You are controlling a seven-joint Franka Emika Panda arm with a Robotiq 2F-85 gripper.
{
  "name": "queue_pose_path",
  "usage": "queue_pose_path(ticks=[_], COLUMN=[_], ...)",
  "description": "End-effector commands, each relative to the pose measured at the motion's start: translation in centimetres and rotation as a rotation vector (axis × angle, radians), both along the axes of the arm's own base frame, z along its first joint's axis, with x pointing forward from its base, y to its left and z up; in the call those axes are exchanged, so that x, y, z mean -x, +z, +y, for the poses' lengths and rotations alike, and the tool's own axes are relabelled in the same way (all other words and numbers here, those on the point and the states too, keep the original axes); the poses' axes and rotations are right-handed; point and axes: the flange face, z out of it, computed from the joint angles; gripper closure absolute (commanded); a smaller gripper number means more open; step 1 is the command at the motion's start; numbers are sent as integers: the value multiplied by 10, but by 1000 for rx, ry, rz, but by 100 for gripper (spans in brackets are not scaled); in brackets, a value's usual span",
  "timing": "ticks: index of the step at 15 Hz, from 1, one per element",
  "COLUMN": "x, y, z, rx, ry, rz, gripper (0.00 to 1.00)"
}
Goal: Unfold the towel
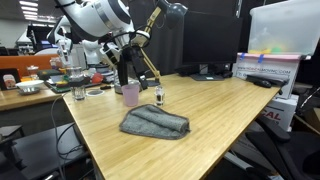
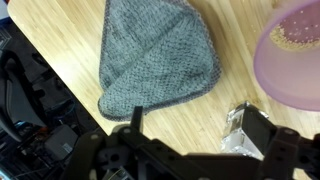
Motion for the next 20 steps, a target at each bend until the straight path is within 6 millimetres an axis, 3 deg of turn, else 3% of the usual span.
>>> queue_pose_path(ticks=[1, 13, 20], x=[6, 8, 7], y=[3, 3, -1], z=[-2, -4, -97], rx=[-8, -10, -26], ry=[-14, -22, -296], rz=[2, 2, -32], gripper=[0, 0, 0])
